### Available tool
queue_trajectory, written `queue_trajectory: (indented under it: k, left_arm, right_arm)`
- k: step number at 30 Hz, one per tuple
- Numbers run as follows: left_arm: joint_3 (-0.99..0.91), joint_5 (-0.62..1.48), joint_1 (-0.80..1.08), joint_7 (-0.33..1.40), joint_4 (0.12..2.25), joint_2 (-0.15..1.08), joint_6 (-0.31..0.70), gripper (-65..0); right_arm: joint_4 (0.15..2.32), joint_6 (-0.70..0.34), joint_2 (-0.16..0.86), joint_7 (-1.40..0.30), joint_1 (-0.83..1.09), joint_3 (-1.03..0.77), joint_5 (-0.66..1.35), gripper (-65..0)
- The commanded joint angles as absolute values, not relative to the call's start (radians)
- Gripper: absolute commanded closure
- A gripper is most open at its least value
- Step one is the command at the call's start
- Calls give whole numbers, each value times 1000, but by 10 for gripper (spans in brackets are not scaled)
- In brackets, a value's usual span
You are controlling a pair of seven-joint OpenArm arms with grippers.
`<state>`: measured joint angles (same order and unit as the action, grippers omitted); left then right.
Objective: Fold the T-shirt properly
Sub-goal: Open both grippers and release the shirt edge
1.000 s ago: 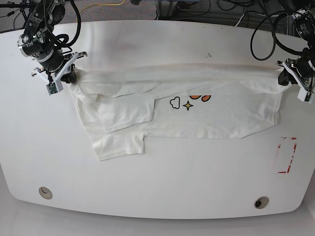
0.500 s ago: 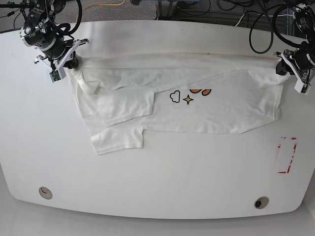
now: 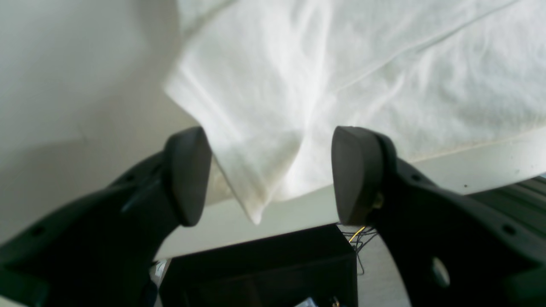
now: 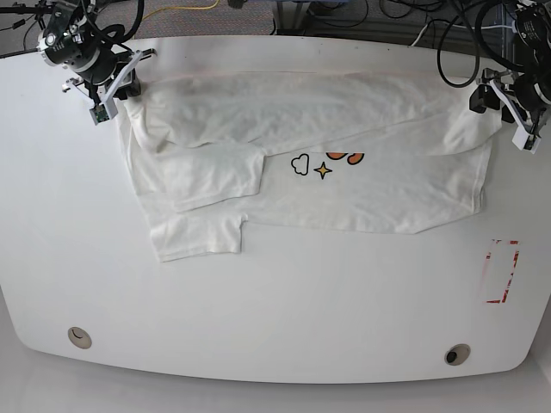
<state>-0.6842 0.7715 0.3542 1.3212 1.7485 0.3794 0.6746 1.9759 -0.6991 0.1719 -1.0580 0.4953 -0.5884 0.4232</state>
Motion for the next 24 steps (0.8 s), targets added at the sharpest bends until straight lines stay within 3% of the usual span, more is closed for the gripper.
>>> queue_trajectory:
  k: [1, 8, 12, 24]
  left_arm:
    - [-691, 782, 348, 1311, 1762, 412, 676, -451]
    - [-697, 789, 343, 1311, 1768, 414, 680, -489]
    - [-697, 791, 312, 1316, 1770, 414, 682, -490]
    - [-779, 863, 202, 1337, 1831, 407, 698, -486]
  right_arm:
    - [1995, -696, 183, -1046, 512, -593, 433, -308]
    - [2023, -698, 183, -1046, 547, -595, 435, -647]
    - [2032, -698, 183, -1046, 553, -602, 466, -650]
    - [2028, -694, 245, -1046, 515, -734, 857, -648]
